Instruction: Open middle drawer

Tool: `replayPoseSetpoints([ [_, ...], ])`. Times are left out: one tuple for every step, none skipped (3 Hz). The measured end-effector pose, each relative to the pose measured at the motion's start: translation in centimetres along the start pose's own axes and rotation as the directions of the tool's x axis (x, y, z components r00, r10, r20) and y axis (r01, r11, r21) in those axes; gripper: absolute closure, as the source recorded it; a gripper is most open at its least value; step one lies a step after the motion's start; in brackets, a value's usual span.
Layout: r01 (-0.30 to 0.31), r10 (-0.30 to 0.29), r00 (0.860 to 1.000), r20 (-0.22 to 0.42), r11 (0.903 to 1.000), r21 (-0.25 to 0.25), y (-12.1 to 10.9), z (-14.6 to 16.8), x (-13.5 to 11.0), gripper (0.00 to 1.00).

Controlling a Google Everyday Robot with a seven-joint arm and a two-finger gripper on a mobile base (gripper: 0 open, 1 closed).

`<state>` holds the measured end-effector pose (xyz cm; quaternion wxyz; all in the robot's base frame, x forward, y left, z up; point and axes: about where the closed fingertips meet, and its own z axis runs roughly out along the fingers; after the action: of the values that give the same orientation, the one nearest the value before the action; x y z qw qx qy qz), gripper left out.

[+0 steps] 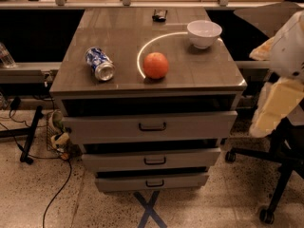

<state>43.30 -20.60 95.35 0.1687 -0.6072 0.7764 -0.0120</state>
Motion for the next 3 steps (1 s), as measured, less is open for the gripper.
replayPoseSetpoints([
  [0.001,0.002,0.999,0.053,0.9986,-0.053,2.6,5.4,0.6,0.0],
  [0.027,-0.02,0.997,0.075,0.9957,-0.089,4.3,9.1,1.1,0.0],
  [0.044,-0.03,0.994,0.11,0.9903,-0.132,6.9,15.1,2.4,0.0],
])
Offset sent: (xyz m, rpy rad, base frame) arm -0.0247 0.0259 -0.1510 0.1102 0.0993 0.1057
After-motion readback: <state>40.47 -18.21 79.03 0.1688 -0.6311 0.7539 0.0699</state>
